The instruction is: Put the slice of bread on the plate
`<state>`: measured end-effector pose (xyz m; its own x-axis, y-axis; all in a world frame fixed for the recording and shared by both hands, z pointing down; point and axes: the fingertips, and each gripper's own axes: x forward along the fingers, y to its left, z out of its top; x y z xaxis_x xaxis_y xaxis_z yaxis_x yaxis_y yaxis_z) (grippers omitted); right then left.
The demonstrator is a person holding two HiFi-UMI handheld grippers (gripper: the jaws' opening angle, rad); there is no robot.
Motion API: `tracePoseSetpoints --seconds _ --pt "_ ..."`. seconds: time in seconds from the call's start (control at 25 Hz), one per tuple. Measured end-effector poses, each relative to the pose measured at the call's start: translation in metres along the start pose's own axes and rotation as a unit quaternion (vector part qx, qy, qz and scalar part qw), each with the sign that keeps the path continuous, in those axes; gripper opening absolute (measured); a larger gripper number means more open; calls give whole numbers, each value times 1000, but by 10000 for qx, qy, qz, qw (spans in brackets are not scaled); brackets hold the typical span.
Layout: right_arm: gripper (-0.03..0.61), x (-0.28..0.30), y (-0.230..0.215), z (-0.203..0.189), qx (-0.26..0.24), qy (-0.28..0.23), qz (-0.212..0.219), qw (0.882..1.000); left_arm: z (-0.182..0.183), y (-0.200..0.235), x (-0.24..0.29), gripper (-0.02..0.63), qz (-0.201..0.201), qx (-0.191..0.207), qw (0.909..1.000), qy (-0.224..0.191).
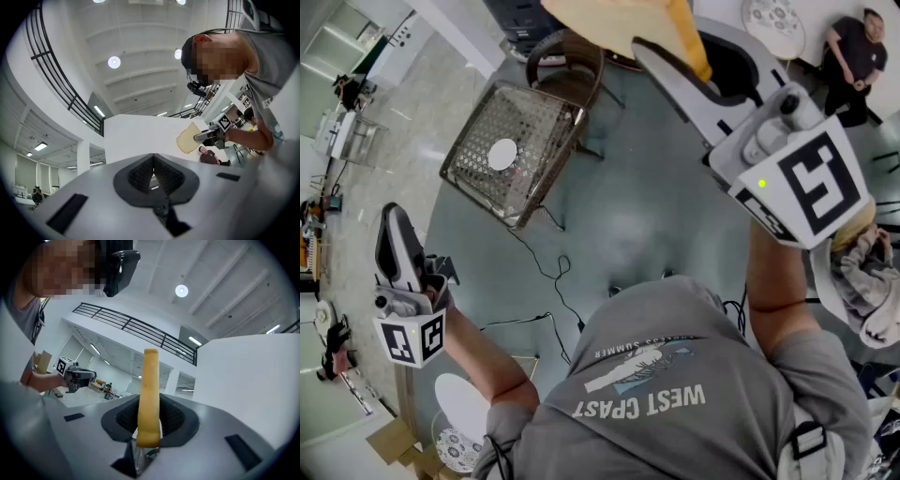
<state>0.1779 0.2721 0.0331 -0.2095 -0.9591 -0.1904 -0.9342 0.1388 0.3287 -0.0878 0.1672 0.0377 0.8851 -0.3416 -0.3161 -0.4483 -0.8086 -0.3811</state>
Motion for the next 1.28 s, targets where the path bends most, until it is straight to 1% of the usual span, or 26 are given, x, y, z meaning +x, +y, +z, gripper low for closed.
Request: tracePoseSetpoints --seconds 0.32,0.52,0.64,0.84,1.04,1.16,1.28 --pt "87 -5 8 11 -8 -8 6 10000 9 -2 -8 8 -11 14 10000 -9" --pt "87 -5 6 2 16 11 4 10000 3 -4 -7 8 -6 16 10000 9" --pt "87 -5 7 7 21 19 7 10000 7 -3 -9 8 4 13 10000 21" --pt "87 -7 17 7 65 13 -18 10000 6 -1 -20 8 -4 22 10000 23" --pt "89 0 23 23 151 1 -66 9999 15 9 -25 8 -35 -13 10000 10" --pt "89 3 35 19 264 -5 -94 9996 10 14 -34 8 -55 -49 10000 -18" --pt "89 8 47 26 325 -30 -110 9994 13 22 -43 8 -89 -69 9999 -78"
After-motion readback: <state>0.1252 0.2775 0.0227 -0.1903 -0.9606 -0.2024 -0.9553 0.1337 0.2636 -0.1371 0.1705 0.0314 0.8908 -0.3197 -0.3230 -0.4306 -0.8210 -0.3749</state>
